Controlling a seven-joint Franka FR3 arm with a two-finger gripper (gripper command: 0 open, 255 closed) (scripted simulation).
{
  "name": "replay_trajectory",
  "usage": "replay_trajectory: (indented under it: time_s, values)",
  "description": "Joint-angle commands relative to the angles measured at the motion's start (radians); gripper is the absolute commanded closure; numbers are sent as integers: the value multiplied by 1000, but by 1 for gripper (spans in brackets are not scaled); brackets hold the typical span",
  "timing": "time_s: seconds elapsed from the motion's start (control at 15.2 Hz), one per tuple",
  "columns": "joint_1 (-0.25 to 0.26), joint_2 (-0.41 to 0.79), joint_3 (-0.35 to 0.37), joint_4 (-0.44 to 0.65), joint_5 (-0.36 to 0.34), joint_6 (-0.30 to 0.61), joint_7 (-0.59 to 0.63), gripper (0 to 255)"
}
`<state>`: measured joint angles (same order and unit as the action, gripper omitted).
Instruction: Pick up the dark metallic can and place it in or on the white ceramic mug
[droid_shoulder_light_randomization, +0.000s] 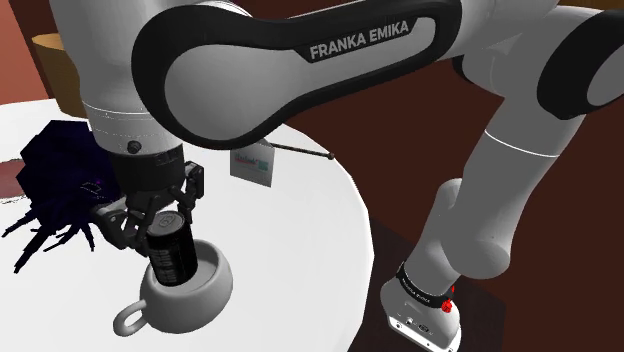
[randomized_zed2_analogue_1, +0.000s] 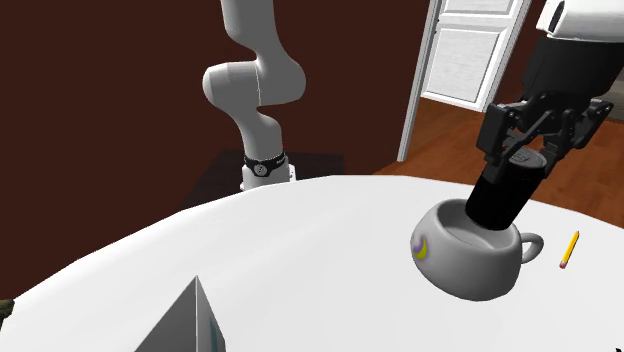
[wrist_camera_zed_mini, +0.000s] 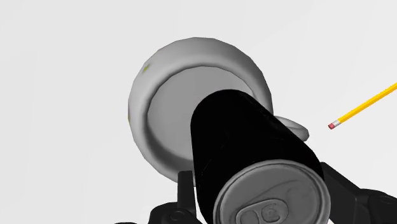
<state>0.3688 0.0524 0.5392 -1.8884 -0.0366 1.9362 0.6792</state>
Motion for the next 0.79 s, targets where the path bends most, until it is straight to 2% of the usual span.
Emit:
replay_trajectory:
  time_s: [0.0,0.13,0.2,0.53,0.73]
  values:
    - [2,5,2,-5,1,0,1,255]
    - [2,5,2,-5,1,0,1,255]
    - [3,8,2,-3,-1,0,3,0]
    - [2,5,2,-5,1,0,1,0]
    - [1,-10,2,80,10,-98,-6,0]
